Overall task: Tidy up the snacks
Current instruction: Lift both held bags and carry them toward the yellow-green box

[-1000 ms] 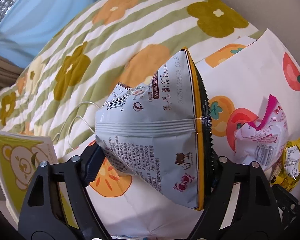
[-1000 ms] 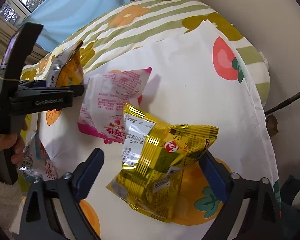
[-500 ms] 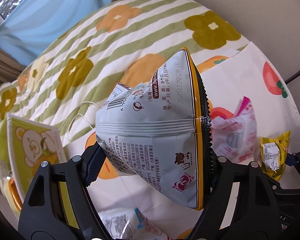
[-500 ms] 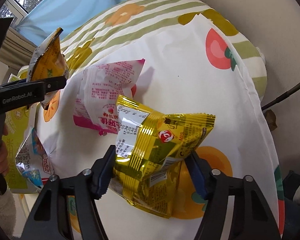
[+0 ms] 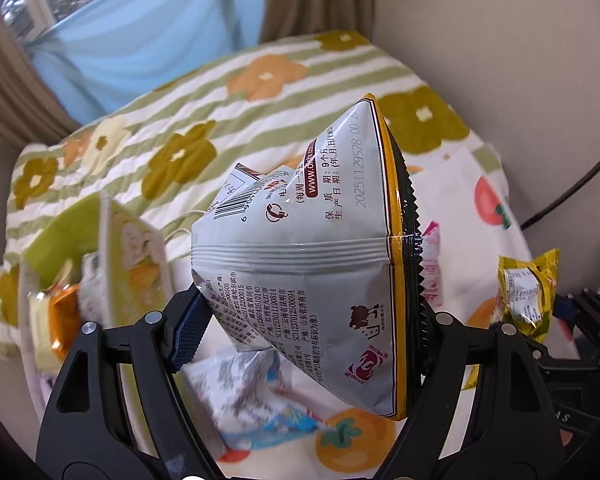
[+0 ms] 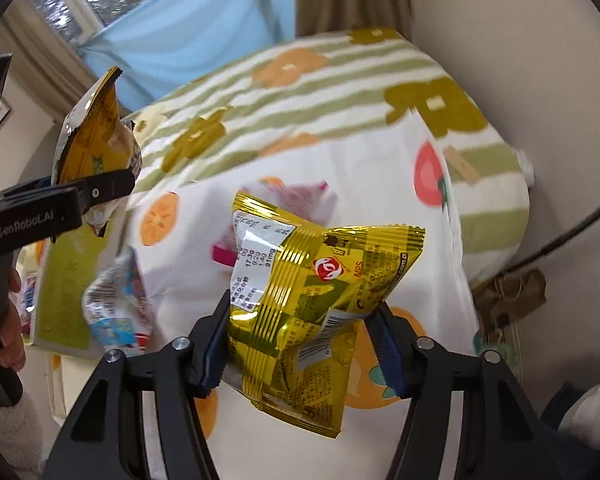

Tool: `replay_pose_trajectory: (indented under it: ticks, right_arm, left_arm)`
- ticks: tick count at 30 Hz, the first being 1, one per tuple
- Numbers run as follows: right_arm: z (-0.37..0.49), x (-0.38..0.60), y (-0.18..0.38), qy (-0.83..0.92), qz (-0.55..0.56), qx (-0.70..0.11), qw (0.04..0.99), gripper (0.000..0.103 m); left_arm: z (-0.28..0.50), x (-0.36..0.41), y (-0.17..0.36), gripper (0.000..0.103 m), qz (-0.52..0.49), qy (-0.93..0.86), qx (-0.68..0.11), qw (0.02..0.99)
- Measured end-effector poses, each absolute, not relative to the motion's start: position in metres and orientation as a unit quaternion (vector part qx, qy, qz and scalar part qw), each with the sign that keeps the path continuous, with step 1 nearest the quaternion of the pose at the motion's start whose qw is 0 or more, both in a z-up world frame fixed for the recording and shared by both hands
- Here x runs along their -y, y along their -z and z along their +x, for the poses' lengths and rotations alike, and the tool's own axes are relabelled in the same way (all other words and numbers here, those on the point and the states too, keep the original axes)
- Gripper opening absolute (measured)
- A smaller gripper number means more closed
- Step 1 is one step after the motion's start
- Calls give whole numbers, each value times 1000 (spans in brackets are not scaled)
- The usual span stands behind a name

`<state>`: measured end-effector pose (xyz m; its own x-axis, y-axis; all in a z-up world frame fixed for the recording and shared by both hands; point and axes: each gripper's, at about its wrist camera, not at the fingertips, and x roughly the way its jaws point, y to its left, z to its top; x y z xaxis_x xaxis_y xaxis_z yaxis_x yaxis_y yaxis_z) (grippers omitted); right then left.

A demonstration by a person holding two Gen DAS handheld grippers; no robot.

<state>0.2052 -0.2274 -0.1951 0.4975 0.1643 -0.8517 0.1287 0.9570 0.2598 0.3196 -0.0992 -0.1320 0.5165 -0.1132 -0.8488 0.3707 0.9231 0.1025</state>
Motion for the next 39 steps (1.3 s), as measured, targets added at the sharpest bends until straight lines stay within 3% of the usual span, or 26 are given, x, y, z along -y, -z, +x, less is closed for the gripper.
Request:
replay_pose_trajectory:
  ticks: [9, 17, 29, 39]
  right_arm:
    - [217, 193, 130, -96, 90, -446, 885, 58]
    - [241, 117, 89, -184, 59, -410, 891, 58]
    - [296, -10, 80, -223, 40, -408, 884, 58]
    - [336, -62, 101, -182, 50, -436, 880, 58]
  left_arm:
    - [279, 23, 55, 77, 69, 67, -425, 900]
    - [274, -73, 30, 77, 37, -9, -410, 911]
    - [339, -188, 45, 77, 52, -12, -433, 900]
    - [420, -206, 86, 82, 130, 60, -456, 878]
